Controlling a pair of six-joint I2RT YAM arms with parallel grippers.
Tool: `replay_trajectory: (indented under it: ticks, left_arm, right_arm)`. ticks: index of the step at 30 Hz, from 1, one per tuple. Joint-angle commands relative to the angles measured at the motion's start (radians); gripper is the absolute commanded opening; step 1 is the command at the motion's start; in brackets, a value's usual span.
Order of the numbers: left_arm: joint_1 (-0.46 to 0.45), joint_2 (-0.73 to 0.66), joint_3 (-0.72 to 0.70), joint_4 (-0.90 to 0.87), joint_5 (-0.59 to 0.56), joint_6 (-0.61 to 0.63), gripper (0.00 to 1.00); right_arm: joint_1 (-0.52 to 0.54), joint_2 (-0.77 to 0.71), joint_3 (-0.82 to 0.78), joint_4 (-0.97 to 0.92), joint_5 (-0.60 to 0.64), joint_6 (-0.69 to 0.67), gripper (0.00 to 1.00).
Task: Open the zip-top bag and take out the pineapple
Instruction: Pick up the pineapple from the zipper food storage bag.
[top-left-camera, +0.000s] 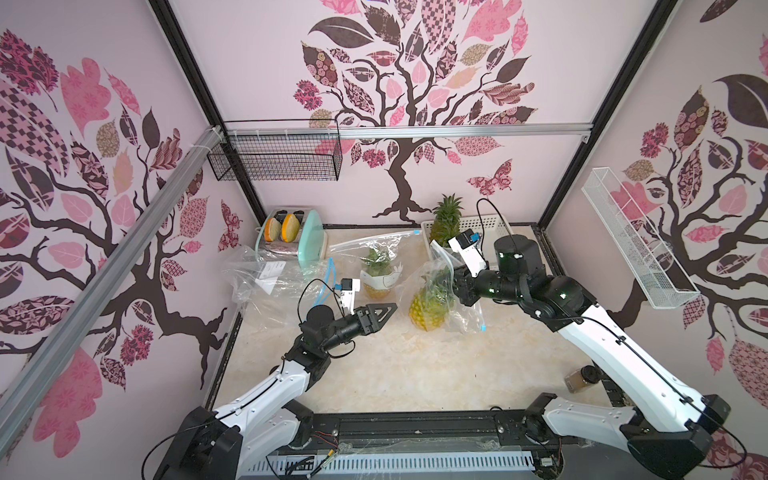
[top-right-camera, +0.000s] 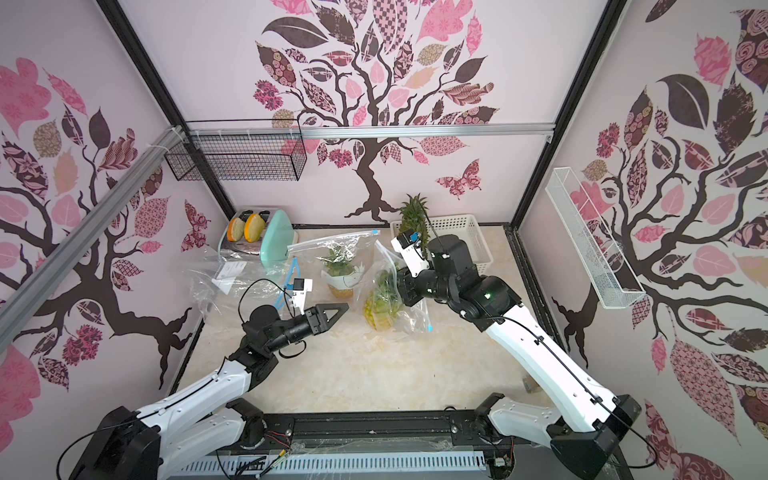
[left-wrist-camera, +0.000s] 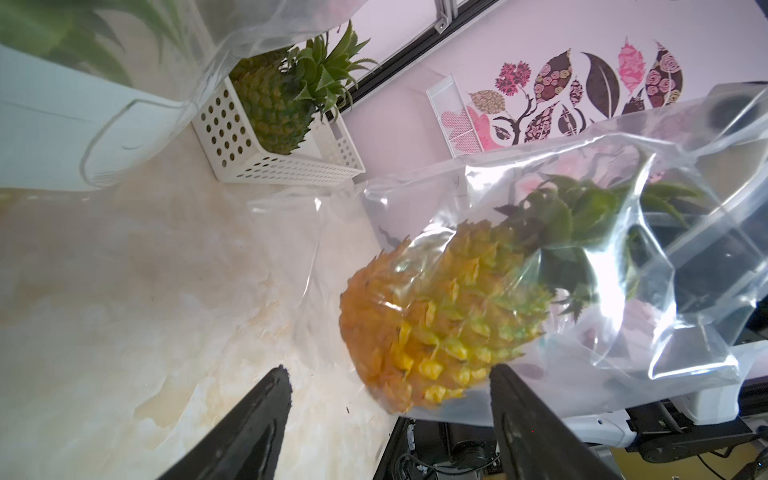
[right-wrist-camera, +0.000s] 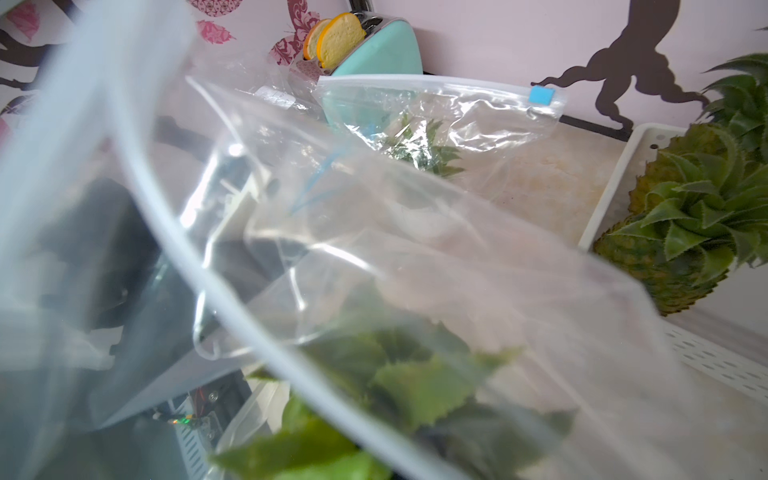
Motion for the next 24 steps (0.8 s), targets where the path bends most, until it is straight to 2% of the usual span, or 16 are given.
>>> replay_trajectory:
  ticks: [1, 14, 19, 21, 22, 23, 24]
  left_arm:
    - [0.004, 0.037, 0.021, 0.105, 0.013, -0.015, 0.80]
    - [0.005, 0.192, 0.006, 0.282, 0.027, -0.066, 0.83]
    - [0.004, 0.218, 0.029, 0.332, 0.032, -0.070, 0.79]
    - [0.004, 0.232, 0.042, 0.353, 0.043, -0.076, 0.68]
    - [0.004, 0.239, 0.047, 0.361, 0.048, -0.081, 0.57]
    - [0.003, 0.246, 0.053, 0.369, 0.053, -0.085, 0.40]
    - [0.003, 0.253, 0.060, 0.378, 0.061, -0.090, 0.29]
  right_arm:
    - [0.002, -0.031, 0.079, 0.055, -0.087, 0.000, 0.00]
    - [0.012, -0.040, 0.112, 0.075, -0.143, 0.011, 0.00]
    - [0.022, -0.031, 0.099, 0.095, -0.145, 0.018, 0.00]
    - [0.026, -0.026, 0.090, 0.109, -0.143, 0.022, 0.00]
    - [0.028, -0.022, 0.085, 0.114, -0.142, 0.025, 0.00]
    - [0.030, -0.018, 0.080, 0.120, -0.140, 0.027, 0.00]
    - [0.032, -0.014, 0.077, 0.125, -0.140, 0.028, 0.00]
